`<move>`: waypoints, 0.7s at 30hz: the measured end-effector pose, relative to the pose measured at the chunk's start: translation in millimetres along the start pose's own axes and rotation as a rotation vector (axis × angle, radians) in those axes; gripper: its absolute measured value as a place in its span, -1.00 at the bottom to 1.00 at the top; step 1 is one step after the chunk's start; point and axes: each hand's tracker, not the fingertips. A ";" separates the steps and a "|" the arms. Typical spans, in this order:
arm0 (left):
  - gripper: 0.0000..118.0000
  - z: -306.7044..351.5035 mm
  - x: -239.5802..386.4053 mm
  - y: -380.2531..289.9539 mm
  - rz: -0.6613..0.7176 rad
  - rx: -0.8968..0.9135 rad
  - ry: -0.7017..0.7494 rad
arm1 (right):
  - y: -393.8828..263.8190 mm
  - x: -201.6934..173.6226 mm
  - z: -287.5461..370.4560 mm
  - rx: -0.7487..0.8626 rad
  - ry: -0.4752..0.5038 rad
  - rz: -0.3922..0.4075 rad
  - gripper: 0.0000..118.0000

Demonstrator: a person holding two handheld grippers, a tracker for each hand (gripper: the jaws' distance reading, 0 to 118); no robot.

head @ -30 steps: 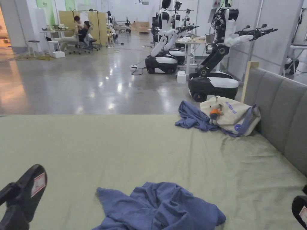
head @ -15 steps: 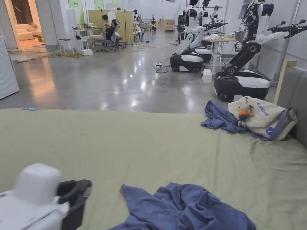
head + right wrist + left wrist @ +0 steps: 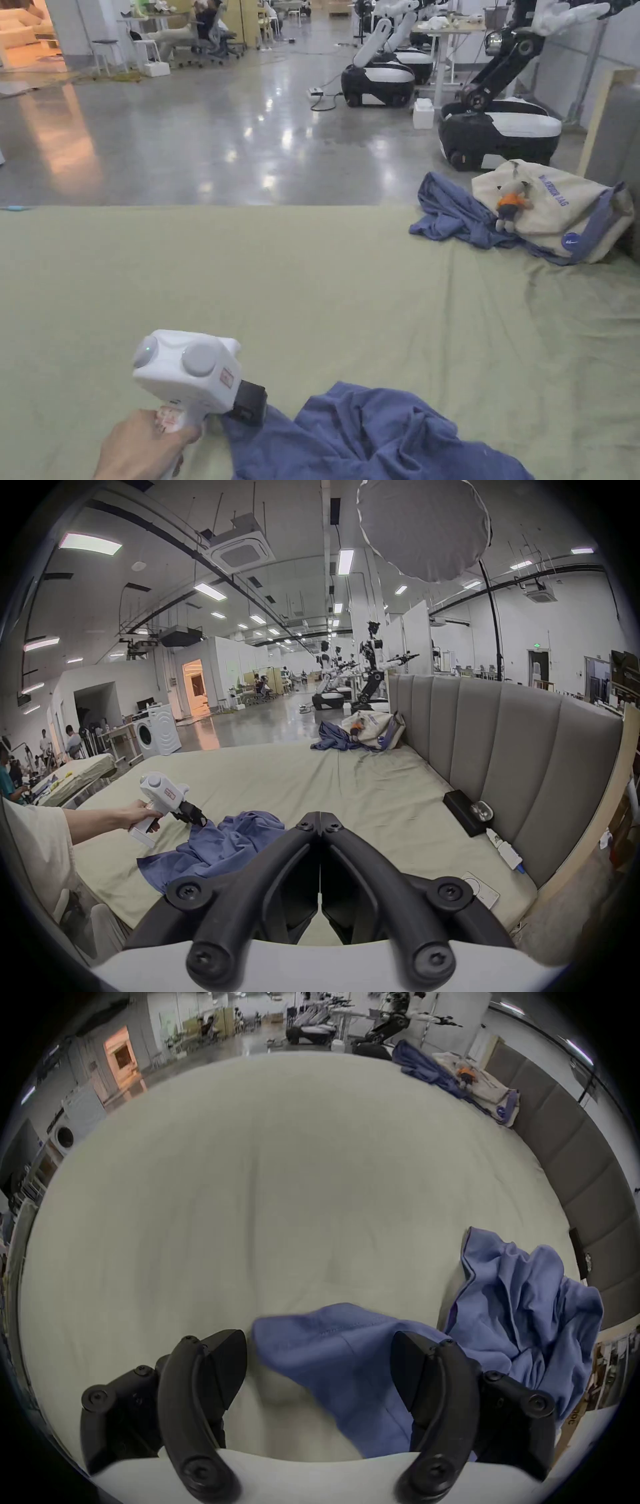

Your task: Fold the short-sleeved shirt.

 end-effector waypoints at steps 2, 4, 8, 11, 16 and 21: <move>0.60 -5.1 7.1 -4.4 -0.034 0.000 -0.023 | -3.6 6.2 -8.9 -0.022 0.003 -0.016 -0.96; 0.17 3.9 9.3 -9.4 -0.060 0.031 0.000 | -7.1 7.2 -15.6 -0.043 0.003 -0.017 -0.96; -0.90 32.3 19.5 -20.7 -0.214 0.172 0.080 | -17.2 9.0 -19.0 -0.061 0.021 -0.046 -0.96; -0.91 49.5 22.8 -23.6 -0.173 0.156 -0.004 | -20.9 6.5 -14.9 -0.064 0.030 -0.052 -0.96; -0.91 141.1 13.6 -70.4 -0.111 0.336 -0.134 | -14.4 3.1 -12.3 -0.055 0.063 -0.032 -0.96; -0.91 253.4 -3.7 -160.2 -0.075 0.508 -0.189 | 11.1 -18.6 -46.5 -0.072 0.157 0.079 -0.96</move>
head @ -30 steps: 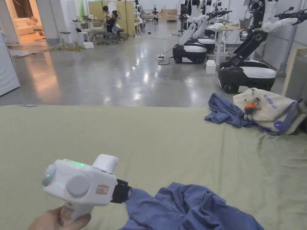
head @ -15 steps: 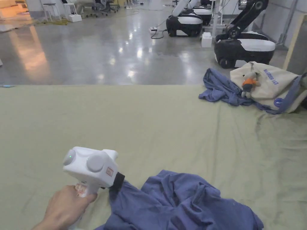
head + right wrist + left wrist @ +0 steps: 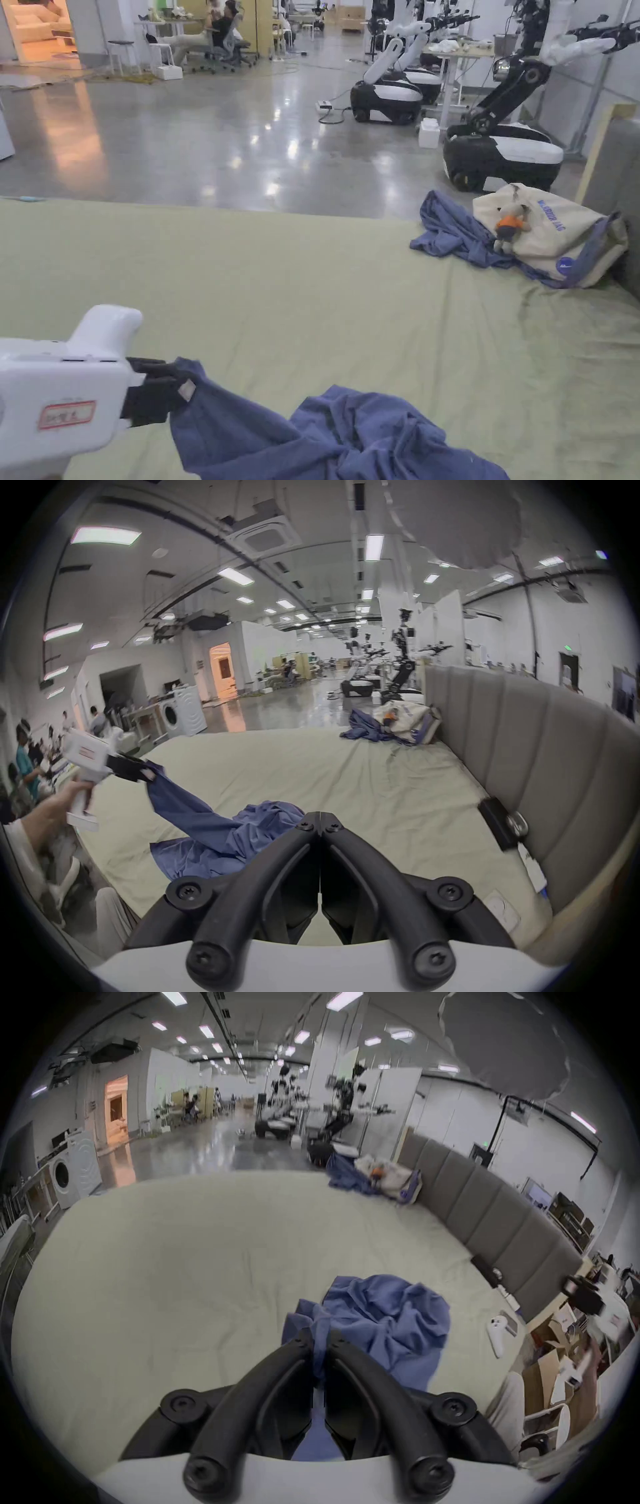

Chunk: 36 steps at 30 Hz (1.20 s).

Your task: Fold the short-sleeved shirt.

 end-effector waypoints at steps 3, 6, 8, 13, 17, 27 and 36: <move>-0.91 51.3 2.3 -13.3 -0.003 0.039 0.021 | 22.0 -20.3 -40.2 -0.026 0.076 0.060 -0.96; -0.91 65.4 -6.7 -20.2 0.023 0.046 0.035 | 41.8 -39.5 -91.8 -0.086 0.154 0.079 -0.96; -0.91 64.7 -14.4 -28.0 0.041 0.033 0.057 | 55.4 -58.1 -138.5 -0.149 0.191 0.125 -0.95; -0.90 41.0 -29.9 -44.5 0.074 -0.016 0.044 | 58.1 -103.0 -284.1 -0.374 0.235 0.234 0.86; -0.90 12.5 -37.5 -51.8 0.099 -0.050 0.019 | 18.0 -123.5 -412.9 -0.670 0.223 0.250 0.84; -0.91 -17.7 -60.8 -50.2 0.162 -0.088 -0.017 | -45.3 -134.1 -469.4 -0.829 0.200 0.280 -0.47; -0.91 -8.2 -46.5 -49.3 0.159 -0.079 -0.013 | -17.0 -99.2 -406.2 -0.635 0.307 0.049 -0.89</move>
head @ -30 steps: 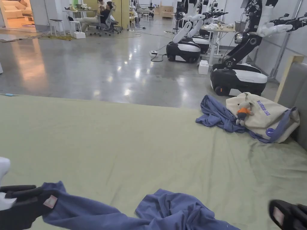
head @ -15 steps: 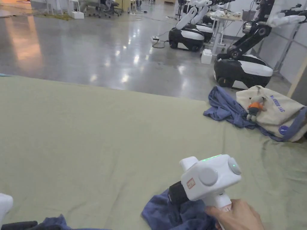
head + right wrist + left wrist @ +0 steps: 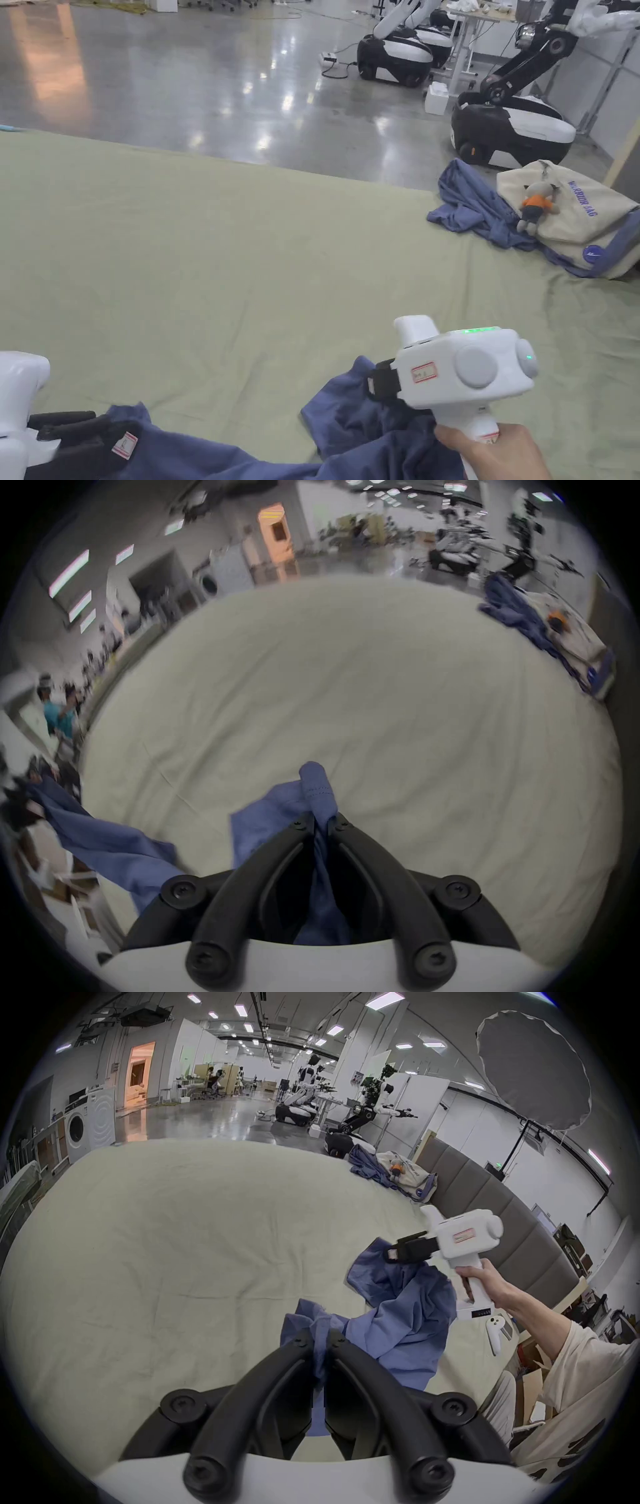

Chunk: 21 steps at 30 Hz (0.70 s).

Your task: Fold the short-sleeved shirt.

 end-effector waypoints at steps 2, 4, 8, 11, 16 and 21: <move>-0.91 11.4 6.9 2.3 -0.018 0.050 0.011 | -4.2 12.4 46.9 0.128 0.032 -0.059 -0.89; -0.90 23.6 13.3 8.6 -0.025 0.093 0.024 | -7.4 22.1 102.8 0.252 0.032 -0.098 -0.89; -0.91 56.3 34.8 27.8 -0.093 0.223 0.071 | -26.9 38.4 228.2 0.486 0.033 -0.148 -0.89; -0.91 89.1 54.4 41.2 -0.130 0.346 0.077 | -51.4 31.5 323.9 0.661 -0.013 -0.143 -0.89; -0.91 149.2 83.4 50.8 -0.191 0.545 0.106 | -91.9 8.7 439.9 0.871 -0.042 -0.117 -0.89; -0.91 207.5 111.2 47.3 -0.230 0.746 0.103 | -128.8 -30.8 524.4 1.066 -0.043 -0.056 -0.89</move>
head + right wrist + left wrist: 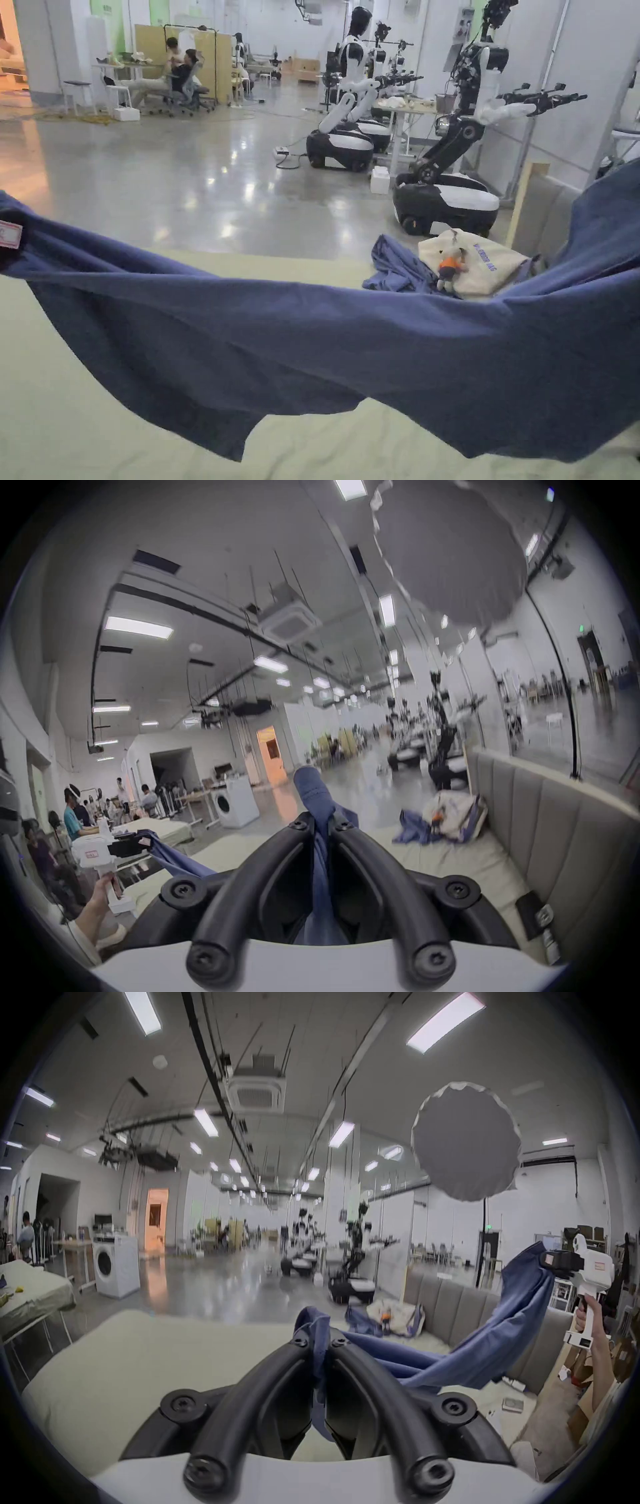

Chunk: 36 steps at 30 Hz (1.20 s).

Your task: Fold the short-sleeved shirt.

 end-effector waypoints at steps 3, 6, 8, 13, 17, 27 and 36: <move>-0.91 27.3 9.4 15.6 -0.041 0.117 -0.002 | 17.3 -17.3 37.3 0.090 0.010 0.087 -0.89; -0.91 37.9 16.7 35.7 -0.034 0.133 -0.032 | 28.0 -30.6 54.0 0.116 0.027 0.104 -0.89; -0.91 30.6 15.6 45.3 0.005 0.110 -0.092 | 31.3 -31.7 48.7 0.101 0.029 0.106 -0.89; -0.91 -19.3 7.8 52.4 -0.010 0.060 -0.106 | 27.2 -16.4 3.9 0.012 0.031 0.063 -0.89; -0.91 -73.9 -8.8 55.9 0.021 -0.005 -0.102 | 22.4 1.7 -51.8 -0.056 0.023 0.039 -0.89; -0.91 -193.9 -48.5 37.4 0.035 -0.141 -0.033 | -7.8 32.9 -210.0 -0.192 -0.008 0.032 -0.89; -0.91 -250.2 -72.8 -58.1 0.081 -0.382 -0.022 | -111.2 74.1 -291.6 -0.412 -0.028 -0.023 -0.89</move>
